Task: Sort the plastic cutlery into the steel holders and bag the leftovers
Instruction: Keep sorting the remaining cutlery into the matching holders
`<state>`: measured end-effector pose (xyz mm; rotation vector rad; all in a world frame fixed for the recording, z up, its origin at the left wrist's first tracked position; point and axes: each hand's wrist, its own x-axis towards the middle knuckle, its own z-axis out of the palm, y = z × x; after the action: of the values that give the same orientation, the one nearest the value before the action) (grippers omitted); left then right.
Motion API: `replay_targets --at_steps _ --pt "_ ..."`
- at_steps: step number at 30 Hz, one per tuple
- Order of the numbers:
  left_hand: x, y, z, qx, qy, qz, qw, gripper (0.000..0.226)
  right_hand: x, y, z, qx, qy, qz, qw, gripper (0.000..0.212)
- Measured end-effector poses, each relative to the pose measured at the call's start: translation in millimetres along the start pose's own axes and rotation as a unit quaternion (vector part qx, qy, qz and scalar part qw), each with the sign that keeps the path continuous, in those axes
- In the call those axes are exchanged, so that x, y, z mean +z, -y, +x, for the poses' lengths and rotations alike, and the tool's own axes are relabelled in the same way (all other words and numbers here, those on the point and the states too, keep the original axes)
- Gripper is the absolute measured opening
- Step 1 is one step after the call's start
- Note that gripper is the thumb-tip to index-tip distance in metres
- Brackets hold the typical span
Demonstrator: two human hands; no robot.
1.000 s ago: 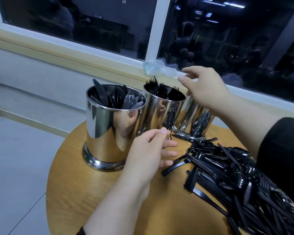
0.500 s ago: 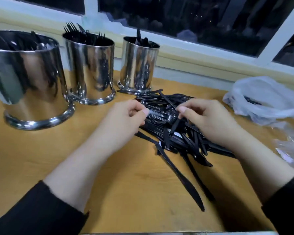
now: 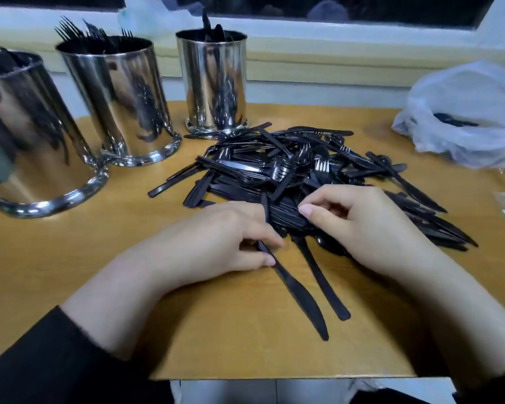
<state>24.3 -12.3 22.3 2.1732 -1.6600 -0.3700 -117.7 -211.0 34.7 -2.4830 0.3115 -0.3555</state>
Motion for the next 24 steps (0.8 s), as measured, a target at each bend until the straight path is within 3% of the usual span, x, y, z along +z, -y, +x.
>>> replay_targets --at_steps 9,13,18,21,24 --pt "10 -1 7 0.017 -0.009 0.052 0.998 0.018 -1 -12 -3 0.048 -0.1 0.078 0.991 0.033" --pt "4 -4 4 0.017 0.014 0.043 0.999 0.01 2 -13 -2 0.052 -0.102 0.087 0.99 0.032" --pt "-1 -3 -1 0.032 -0.018 0.028 0.999 0.008 1 -13 -2 0.058 -0.106 0.087 0.989 0.03" --pt "-9 3 -7 0.042 -0.112 -0.026 0.992 0.005 0 -11 -2 0.058 -0.101 0.085 0.99 0.025" --pt "-19 10 -14 -0.025 -0.261 -0.096 0.96 0.01 0 -7 -2 0.056 -0.094 0.086 0.99 0.02"
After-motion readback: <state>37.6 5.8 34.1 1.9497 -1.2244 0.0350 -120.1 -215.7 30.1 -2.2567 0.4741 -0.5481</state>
